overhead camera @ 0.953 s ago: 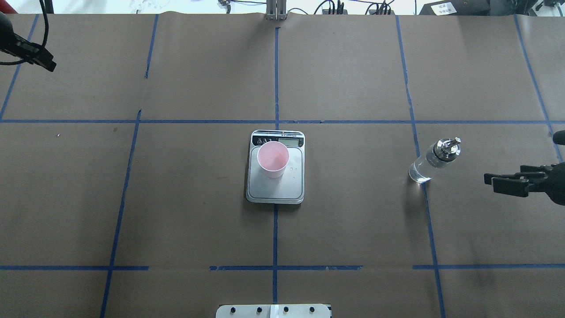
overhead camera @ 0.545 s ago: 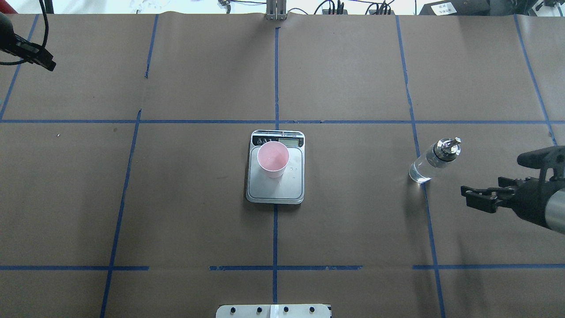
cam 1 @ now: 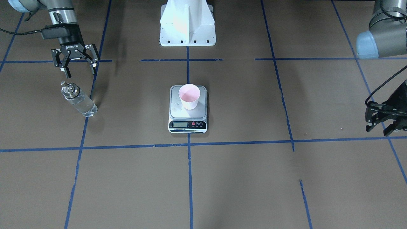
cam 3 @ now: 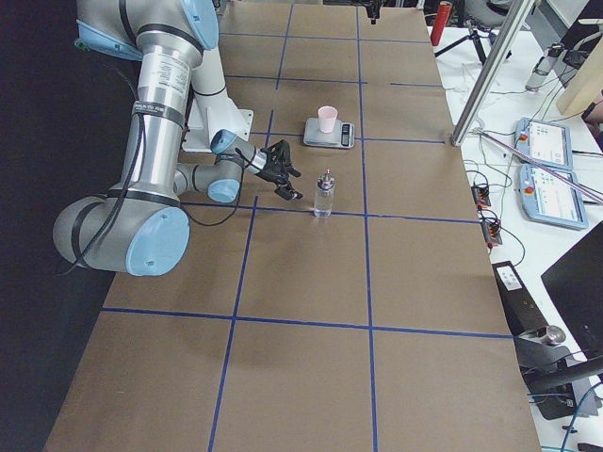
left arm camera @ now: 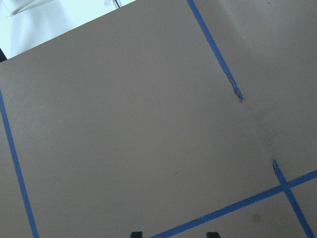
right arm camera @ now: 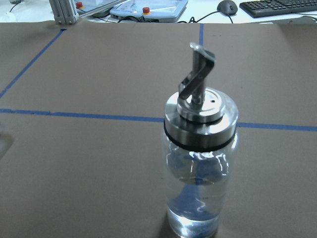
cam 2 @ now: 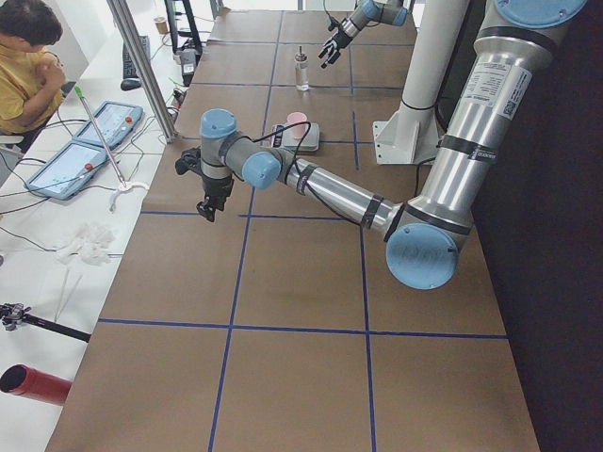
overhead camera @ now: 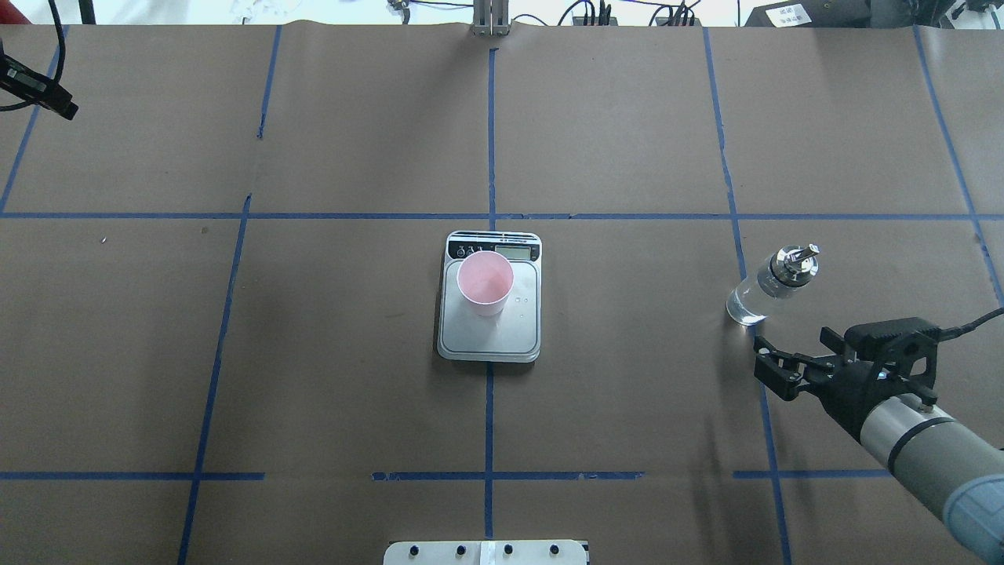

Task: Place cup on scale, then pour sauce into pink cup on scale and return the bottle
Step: 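Reach the right gripper toward the glass spout bottle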

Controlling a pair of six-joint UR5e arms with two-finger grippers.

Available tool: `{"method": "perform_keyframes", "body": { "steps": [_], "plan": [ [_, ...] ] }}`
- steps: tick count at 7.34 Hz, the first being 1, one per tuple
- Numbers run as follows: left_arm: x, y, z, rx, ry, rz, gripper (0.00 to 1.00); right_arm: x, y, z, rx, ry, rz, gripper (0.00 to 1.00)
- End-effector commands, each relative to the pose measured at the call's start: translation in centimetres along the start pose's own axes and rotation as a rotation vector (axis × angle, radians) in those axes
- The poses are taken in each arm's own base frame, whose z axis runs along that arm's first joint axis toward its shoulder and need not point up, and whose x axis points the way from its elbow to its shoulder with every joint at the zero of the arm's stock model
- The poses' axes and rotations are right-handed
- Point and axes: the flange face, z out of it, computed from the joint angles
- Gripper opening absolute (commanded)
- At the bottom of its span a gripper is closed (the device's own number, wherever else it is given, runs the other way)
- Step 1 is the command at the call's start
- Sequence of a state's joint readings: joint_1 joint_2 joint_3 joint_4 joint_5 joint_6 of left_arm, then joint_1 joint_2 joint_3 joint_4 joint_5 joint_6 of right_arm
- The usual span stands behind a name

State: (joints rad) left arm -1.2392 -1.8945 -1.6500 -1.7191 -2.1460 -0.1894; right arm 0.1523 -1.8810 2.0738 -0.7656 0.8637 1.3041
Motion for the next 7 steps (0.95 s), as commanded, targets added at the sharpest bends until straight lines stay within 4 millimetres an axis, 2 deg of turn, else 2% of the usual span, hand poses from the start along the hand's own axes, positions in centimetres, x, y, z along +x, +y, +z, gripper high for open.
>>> {"method": "perform_keyframes", "body": {
  "steps": [1, 2, 3, 7],
  "plan": [
    [-0.2, -0.1, -0.3, 0.005, -0.002, -0.003, 0.54, 0.0, 1.2, 1.9, 0.093, 0.044, 0.006, 0.99],
    [-0.2, -0.1, -0.3, 0.005, -0.002, -0.003, 0.54, 0.4, 2.1, 3.2, 0.131, 0.070, -0.007, 0.99],
    [-0.2, -0.2, -0.5, 0.008, -0.003, -0.004, 0.54, -0.1, 2.7, 4.3, 0.158, 0.078, 0.018, 0.99],
    [-0.4, -0.5, -0.8, 0.014, -0.006, -0.007, 0.54, 0.9, 3.2, 5.1, 0.217, 0.109, 0.004, 0.99]
  ]
}}
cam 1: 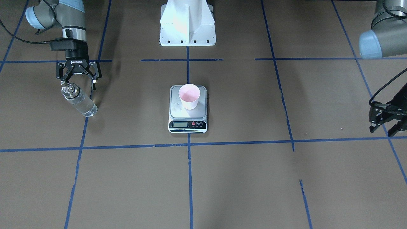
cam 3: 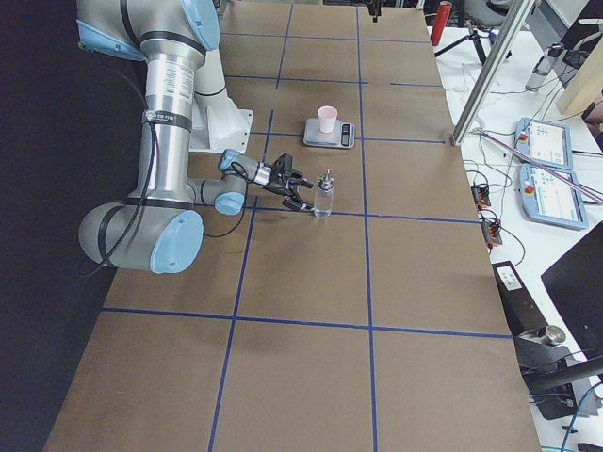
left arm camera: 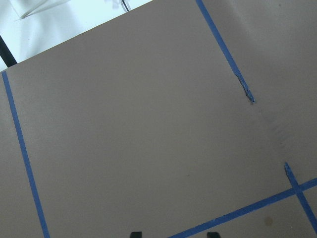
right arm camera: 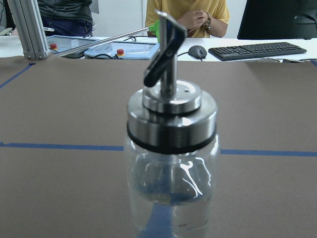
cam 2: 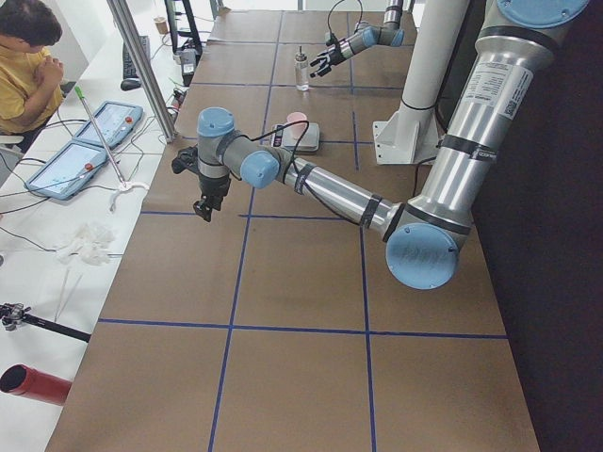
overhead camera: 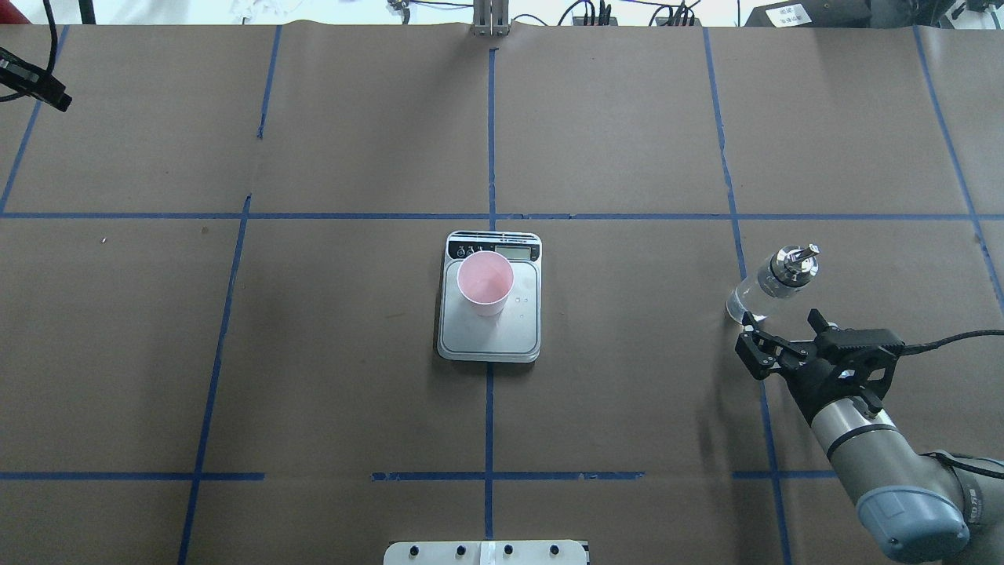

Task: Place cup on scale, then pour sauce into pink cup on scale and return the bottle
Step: 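Close the right gripper around the bottle and lift it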

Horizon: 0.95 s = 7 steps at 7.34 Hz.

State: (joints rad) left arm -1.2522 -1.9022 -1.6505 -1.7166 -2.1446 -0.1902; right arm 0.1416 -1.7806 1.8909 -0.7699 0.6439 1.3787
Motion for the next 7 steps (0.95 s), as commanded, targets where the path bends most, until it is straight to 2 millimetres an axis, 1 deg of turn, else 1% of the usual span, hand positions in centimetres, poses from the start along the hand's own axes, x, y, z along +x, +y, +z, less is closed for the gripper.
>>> {"method": "perform_keyframes", "body": {
  "steps": [1, 2, 3, 5, 7],
  "plan": [
    [0.0, -0.1, -0.1, 0.003, -0.002, 0.001, 0.54, -1.0, 0.4, 0.7, 0.039, 0.004, 0.011, 0.99],
    [-0.1, -0.1, -0.2, 0.004, -0.002, 0.000, 0.54, -1.9, 1.1, 1.4, 0.044, 0.003, 0.015, 0.99],
    [-0.1, -0.1, -0.2, 0.003, -0.002, -0.001, 0.54, -1.7, 1.2, 1.6, 0.050, 0.009, 0.012, 0.99],
    [-0.1, -0.1, -0.2, 0.003, -0.004, -0.001, 0.54, -1.1, 2.0, 2.2, 0.061, 0.025, -0.008, 0.99],
    [-0.1, -0.2, -0.2, 0.005, -0.005, -0.002, 0.54, -0.8, 1.9, 2.6, 0.065, 0.033, -0.010, 0.99]
  ]
}}
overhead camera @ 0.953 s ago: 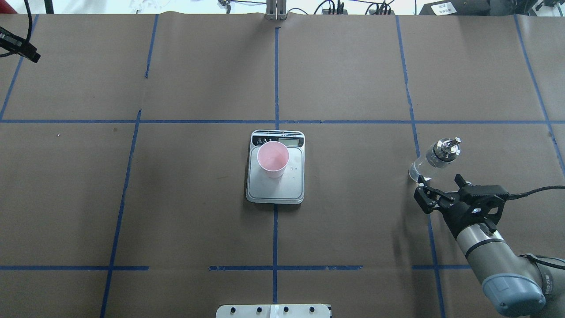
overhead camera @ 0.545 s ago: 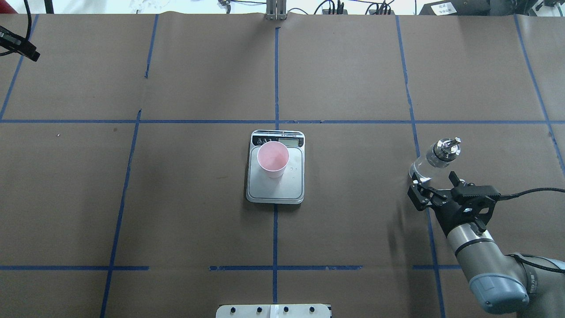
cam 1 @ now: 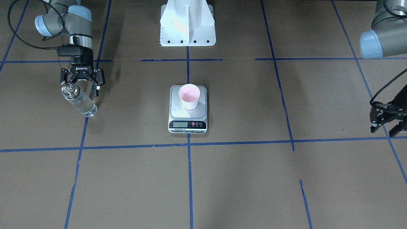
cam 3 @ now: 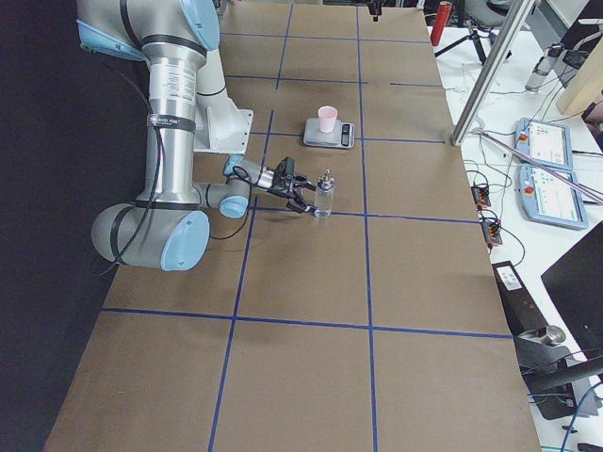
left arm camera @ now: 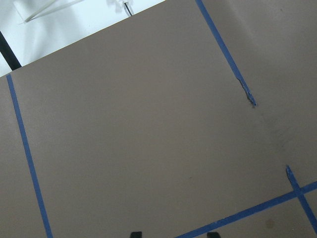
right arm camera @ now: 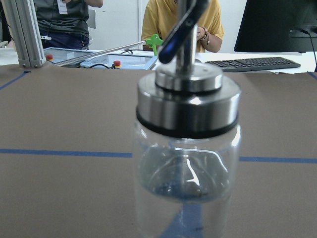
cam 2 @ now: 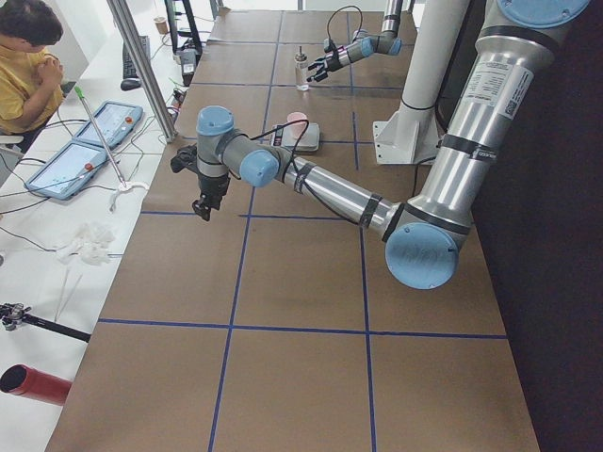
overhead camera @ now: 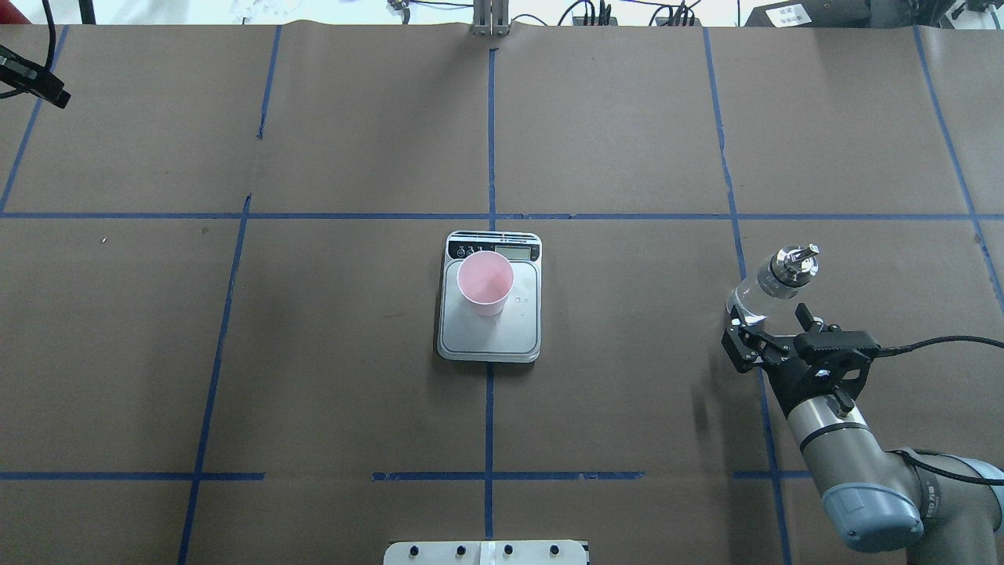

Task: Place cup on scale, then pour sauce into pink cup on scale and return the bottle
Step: 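Close the right gripper around the bottle and lift it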

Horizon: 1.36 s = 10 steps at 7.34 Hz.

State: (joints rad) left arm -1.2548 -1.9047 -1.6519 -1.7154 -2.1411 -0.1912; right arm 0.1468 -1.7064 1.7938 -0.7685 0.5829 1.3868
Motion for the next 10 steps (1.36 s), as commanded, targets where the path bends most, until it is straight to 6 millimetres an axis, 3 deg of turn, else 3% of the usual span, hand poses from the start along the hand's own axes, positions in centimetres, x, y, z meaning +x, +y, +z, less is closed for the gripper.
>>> {"method": "perform_keyframes", "body": {
  "steps": [1, 4, 6, 9, 10],
  "plan": [
    [-0.1, -0.2, -0.1, 0.007, -0.022, 0.001, 0.54, 0.3, -0.4, 0.6, 0.012, 0.012, 0.003, 0.99],
    [-0.1, -0.2, -0.1, 0.008, -0.025, 0.001, 0.55, 1.2, -0.6, 1.6, 0.020, 0.035, 0.000, 0.99],
    [-0.1, -0.2, -0.1, 0.008, -0.025, 0.001, 0.55, -1.0, -0.1, 2.7, 0.031, 0.030, 0.019, 0.99],
    [-0.1, -0.2, -0.2, 0.009, -0.025, 0.002, 0.55, -0.7, 0.0, 3.0, 0.032, 0.036, 0.016, 0.98],
    [-0.1, -0.2, -0.2, 0.009, -0.026, 0.002, 0.55, -0.6, -0.1, 3.1, 0.037, 0.038, 0.017, 0.87]
  ]
}}
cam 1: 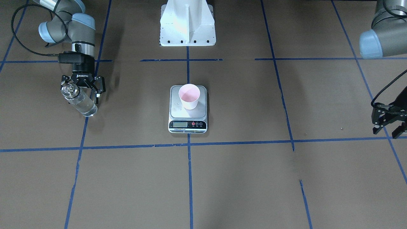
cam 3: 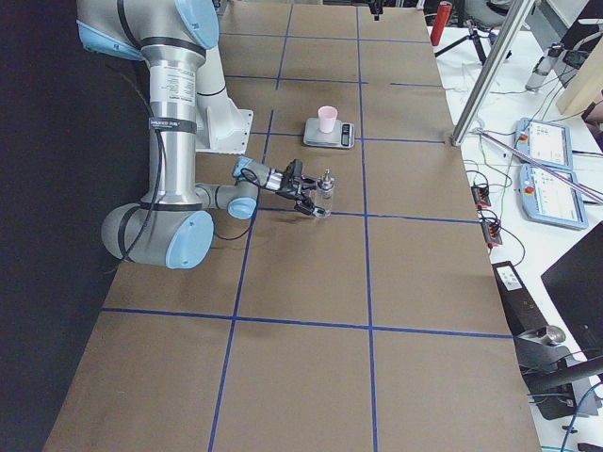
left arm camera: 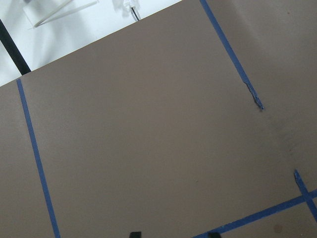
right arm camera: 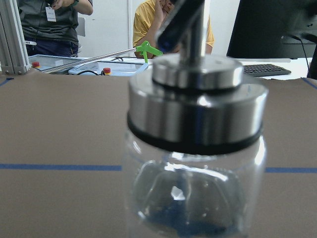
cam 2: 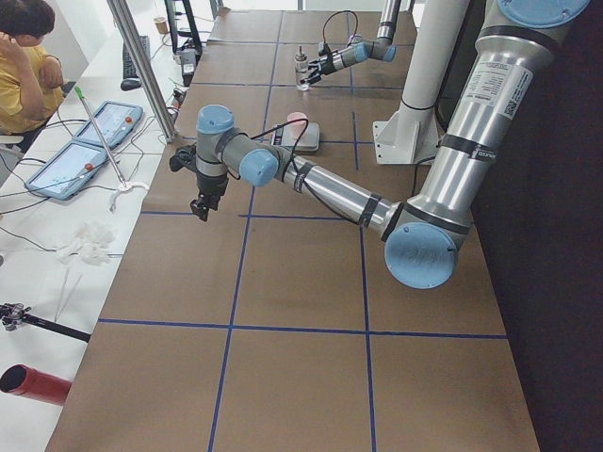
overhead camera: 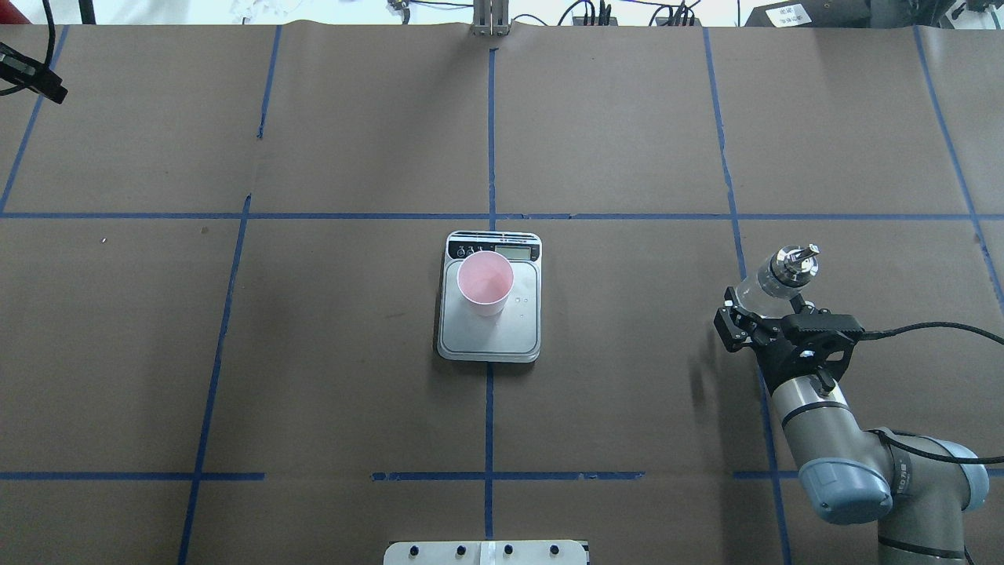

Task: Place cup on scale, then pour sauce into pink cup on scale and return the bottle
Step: 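Close the right gripper around the bottle and lift it, then carry the bottle with the right gripper beside the pink cup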

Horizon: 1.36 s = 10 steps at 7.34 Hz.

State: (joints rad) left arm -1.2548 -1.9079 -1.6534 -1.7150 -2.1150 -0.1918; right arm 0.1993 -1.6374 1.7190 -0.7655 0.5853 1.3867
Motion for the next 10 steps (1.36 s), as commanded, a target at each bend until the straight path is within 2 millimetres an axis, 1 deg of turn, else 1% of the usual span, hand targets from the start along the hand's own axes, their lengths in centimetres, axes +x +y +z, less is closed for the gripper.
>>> {"method": "perform_keyframes", "body": {
  "steps": [1, 2, 3, 4, 5, 6, 7, 8, 9, 10],
  "plan": [
    [0.0, 0.0, -0.1, 0.002, -0.002, 0.001, 0.55, 0.1, -0.1, 0.1, 0.004, 0.003, -0.001, 0.57],
    [0.0, 0.0, -0.1, 0.002, -0.002, 0.001, 0.55, 0.3, -0.5, 0.3, 0.012, 0.007, 0.005, 0.29],
    [0.1, 0.0, -0.2, 0.004, -0.002, 0.002, 0.55, -0.1, -1.5, 0.6, 0.024, 0.008, 0.023, 0.14],
    [0.1, 0.1, -0.2, 0.004, -0.002, 0.002, 0.55, -0.4, -2.7, 1.3, 0.039, 0.016, 0.029, 0.00],
    [-0.1, 0.1, -0.2, 0.003, -0.003, 0.000, 0.55, -1.6, -4.2, 1.9, 0.053, 0.015, 0.026, 0.00],
    [0.0, 0.2, -0.2, 0.003, -0.003, 0.000, 0.55, -3.1, -5.4, 1.7, 0.064, 0.003, -0.033, 0.00],
    [-0.2, 0.4, -0.3, 0.005, -0.004, -0.002, 0.55, -3.6, -5.2, 1.8, 0.057, 0.018, -0.108, 0.00],
    [-0.4, 0.5, -0.4, 0.004, -0.005, -0.004, 0.55, -6.9, -6.1, 1.8, 0.061, 0.005, -0.110, 0.00],
    [-0.4, 0.6, -0.3, 0.003, -0.006, -0.003, 0.55, -8.9, -6.4, 1.9, 0.059, 0.008, -0.134, 0.00],
    [-0.5, 0.6, -0.1, -0.001, -0.006, -0.006, 0.55, -11.6, -7.5, 1.7, 0.047, 0.036, -0.179, 0.00]
  ]
}}
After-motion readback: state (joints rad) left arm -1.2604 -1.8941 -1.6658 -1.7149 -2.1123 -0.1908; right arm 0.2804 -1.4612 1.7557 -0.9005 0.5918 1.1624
